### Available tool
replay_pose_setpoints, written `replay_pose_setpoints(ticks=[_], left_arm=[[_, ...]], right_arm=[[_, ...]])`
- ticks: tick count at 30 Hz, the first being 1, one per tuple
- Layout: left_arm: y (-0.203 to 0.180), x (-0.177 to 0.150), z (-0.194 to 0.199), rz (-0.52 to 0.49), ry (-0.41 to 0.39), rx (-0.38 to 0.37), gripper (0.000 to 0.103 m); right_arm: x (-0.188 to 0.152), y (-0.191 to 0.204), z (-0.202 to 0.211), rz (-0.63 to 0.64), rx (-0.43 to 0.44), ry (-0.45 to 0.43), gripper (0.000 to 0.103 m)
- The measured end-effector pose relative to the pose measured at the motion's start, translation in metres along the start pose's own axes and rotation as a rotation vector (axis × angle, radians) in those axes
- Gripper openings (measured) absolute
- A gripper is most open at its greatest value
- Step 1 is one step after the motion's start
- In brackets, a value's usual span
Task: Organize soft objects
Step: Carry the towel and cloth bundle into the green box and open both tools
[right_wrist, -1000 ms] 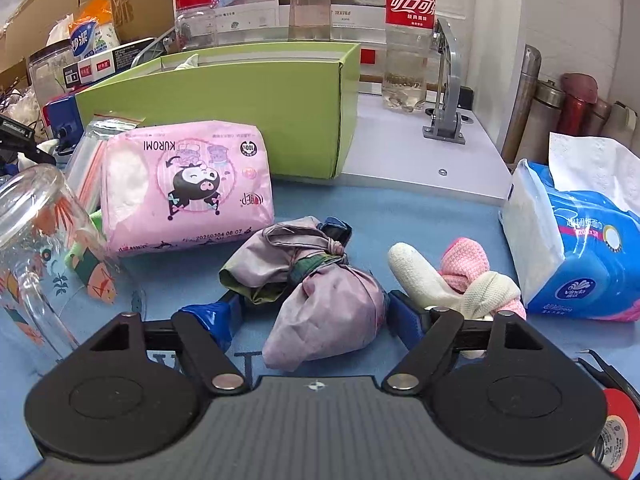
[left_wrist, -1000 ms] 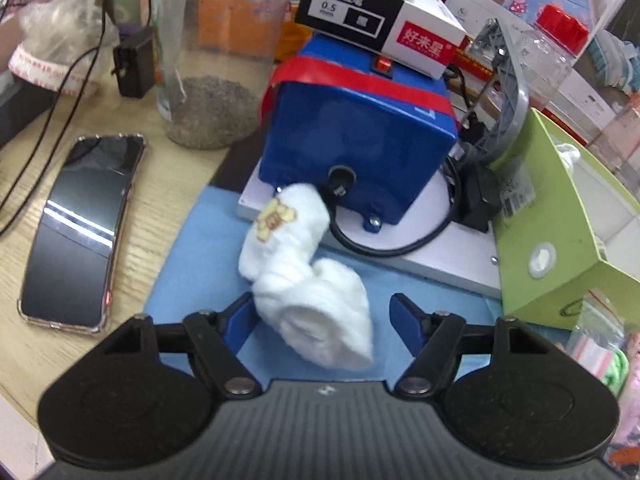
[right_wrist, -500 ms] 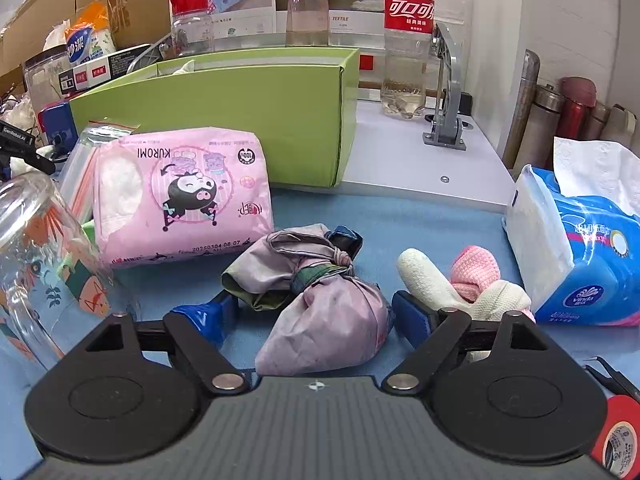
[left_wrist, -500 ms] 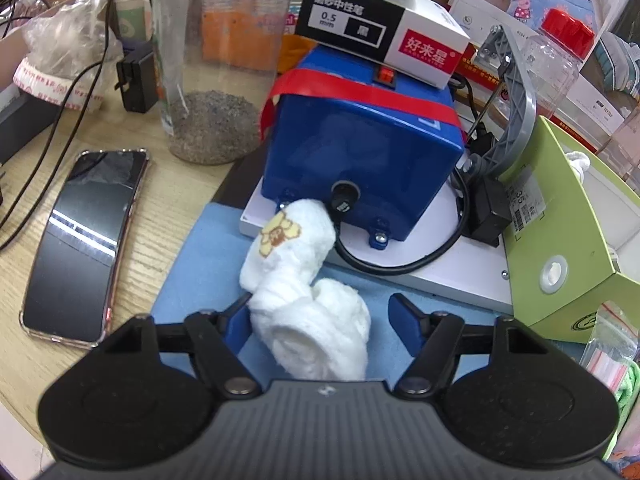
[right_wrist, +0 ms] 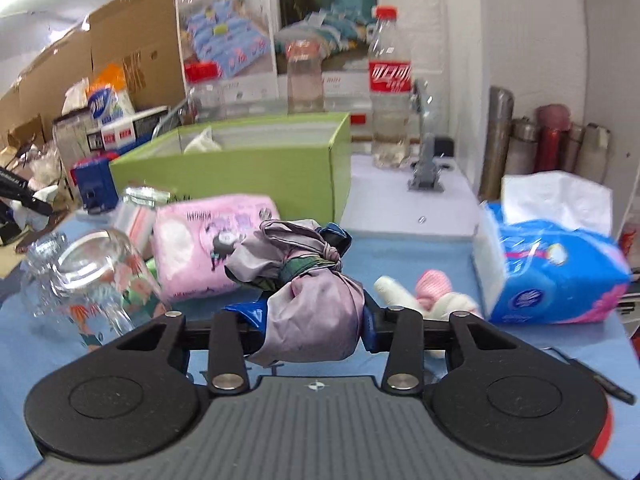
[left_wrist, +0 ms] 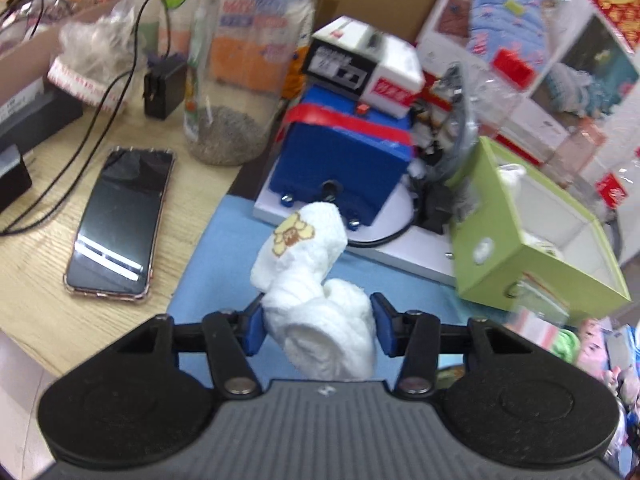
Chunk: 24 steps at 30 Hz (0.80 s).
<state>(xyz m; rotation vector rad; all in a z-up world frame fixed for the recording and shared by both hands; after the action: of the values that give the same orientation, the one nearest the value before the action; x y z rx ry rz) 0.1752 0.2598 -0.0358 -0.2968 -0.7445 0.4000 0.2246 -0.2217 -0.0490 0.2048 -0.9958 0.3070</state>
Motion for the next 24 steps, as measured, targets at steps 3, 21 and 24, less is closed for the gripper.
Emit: replay_pose_setpoints(ticks=[3, 21, 24], left_arm=[[-0.026, 0.008, 0.015, -0.069, -0.023, -0.028, 0.049], [-0.204, 0.091, -0.078, -0.331, 0.021, -0.213, 0.051], [-0.211, 0.087, -0.102, -0.346, 0.053, -0.205, 0.067]], right_arm=[[0.018, -0.003, 0.011, -0.005, -0.004, -0.043, 0.026], [0.159, 0.052, -0.134, 0.1, 0.108, 0.008, 0.032], [0.145, 0.057, -0.167, 0.123, 0.076, 0.154, 0.036]])
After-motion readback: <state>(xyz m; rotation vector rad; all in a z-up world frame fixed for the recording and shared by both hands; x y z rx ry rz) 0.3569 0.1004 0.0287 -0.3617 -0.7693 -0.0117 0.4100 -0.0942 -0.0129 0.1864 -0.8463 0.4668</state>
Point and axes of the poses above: each gripper's, at about its wrist camera, not at the fingertips, and z roughly against the way its jaws point, y to its left, x to its top, the point moved 8 cm from there along -z, roughly the way its jaws point, and after that the axes turned 8 degrees about -x, right-handed, at the moved point
